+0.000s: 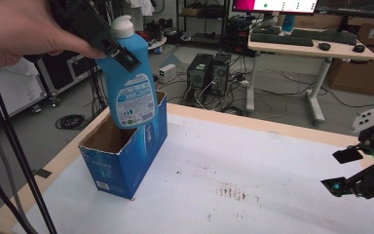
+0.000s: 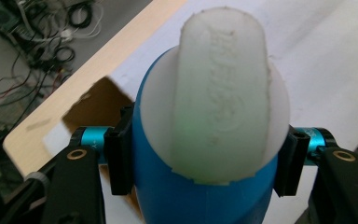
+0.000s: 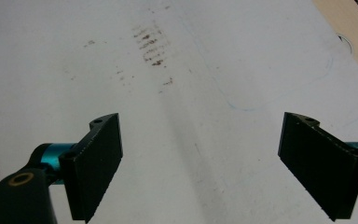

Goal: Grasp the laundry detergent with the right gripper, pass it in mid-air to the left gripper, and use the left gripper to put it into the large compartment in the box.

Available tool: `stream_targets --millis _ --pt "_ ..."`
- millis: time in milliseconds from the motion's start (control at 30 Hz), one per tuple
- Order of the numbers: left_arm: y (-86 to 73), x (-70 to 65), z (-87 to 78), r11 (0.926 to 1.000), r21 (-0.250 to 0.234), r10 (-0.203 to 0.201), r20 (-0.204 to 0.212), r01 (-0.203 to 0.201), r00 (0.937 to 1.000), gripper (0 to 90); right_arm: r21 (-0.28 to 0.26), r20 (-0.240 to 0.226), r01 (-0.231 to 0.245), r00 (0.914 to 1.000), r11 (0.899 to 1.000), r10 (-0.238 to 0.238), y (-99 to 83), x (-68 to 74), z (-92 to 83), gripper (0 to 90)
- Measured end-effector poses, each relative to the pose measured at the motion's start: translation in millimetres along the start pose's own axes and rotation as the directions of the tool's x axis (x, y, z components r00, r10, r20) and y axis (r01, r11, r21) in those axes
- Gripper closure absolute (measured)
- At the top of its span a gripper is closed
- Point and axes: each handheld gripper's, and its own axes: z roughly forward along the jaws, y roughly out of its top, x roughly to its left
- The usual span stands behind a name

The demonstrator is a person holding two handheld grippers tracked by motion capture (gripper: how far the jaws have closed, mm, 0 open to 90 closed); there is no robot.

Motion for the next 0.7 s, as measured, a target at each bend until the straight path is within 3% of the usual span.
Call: stream_targets --millis 233,433,700 --pt "-16.2 20.8 11.0 0.9978 0.027 -0.06 -0.048 0.061 0.9971 38.2 0.019 0.029 -0.015 0.9995 1.0 0.014 -6.3 -7.1 -2.3 12.9" --pt "-29.9 30.5 25.6 0.9943 0.043 -0.095 -0.05 0.097 0.9942 38.2 0.023 0.039 -0.028 0.9989 0.999 0.027 -11.0 -9.7 -6.0 13.0" --pt "-49.8 34.3 56.1 0.9877 0.101 -0.116 -0.042 0.119 0.9924 38.2 0.031 0.048 -0.03 0.9984 0.999 0.028 -13.1 -9.9 -7.1 13.0"
